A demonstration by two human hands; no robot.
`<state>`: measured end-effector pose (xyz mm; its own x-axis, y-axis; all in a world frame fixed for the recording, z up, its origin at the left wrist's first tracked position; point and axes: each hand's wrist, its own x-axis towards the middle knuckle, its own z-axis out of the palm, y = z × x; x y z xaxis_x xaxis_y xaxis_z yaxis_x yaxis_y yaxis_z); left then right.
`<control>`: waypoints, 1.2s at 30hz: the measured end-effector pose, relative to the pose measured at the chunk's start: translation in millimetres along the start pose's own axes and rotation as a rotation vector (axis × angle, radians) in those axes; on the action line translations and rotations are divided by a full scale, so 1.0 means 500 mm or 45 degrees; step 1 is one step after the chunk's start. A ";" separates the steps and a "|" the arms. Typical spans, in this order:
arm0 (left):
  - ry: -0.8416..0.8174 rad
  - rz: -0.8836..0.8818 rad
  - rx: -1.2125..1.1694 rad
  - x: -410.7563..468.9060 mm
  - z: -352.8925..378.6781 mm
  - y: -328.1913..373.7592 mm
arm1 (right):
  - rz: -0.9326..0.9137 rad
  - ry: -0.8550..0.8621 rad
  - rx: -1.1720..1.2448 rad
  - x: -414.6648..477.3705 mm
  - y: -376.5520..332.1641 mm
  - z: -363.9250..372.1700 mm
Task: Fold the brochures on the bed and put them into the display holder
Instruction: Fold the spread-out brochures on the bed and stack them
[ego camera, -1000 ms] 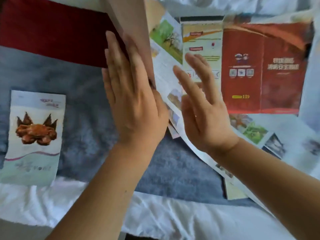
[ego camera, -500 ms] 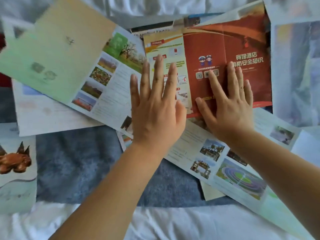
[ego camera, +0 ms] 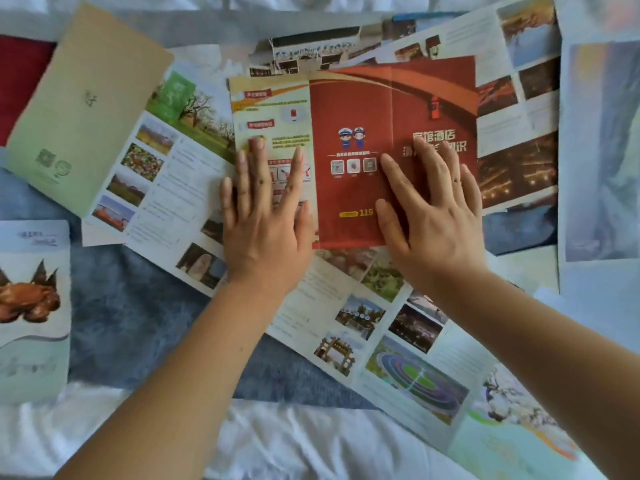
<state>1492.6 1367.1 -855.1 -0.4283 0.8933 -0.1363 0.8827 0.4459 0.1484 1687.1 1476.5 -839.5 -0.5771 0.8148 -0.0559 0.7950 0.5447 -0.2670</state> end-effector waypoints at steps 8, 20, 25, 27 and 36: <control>-0.092 -0.173 0.115 -0.100 -0.017 -0.129 | -0.112 -0.109 -0.082 -0.016 -0.027 0.020; -0.024 -0.258 -0.080 -0.118 -0.014 -0.135 | -0.085 -0.083 0.081 0.008 -0.096 0.029; -0.004 -0.317 -0.012 -0.120 0.002 -0.115 | -0.092 -0.136 -0.096 0.007 -0.116 0.055; 0.005 -0.313 -0.026 -0.119 0.005 -0.114 | -0.093 -0.130 -0.098 0.006 -0.116 0.058; 0.013 -0.357 -0.138 -0.095 -0.018 -0.118 | -0.103 -0.060 -0.050 0.038 -0.148 0.053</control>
<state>1459.0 1298.9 -848.5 -0.6548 0.7349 -0.1767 0.7043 0.6781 0.2100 1612.6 1446.5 -846.2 -0.6473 0.7580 -0.0809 0.7515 0.6167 -0.2345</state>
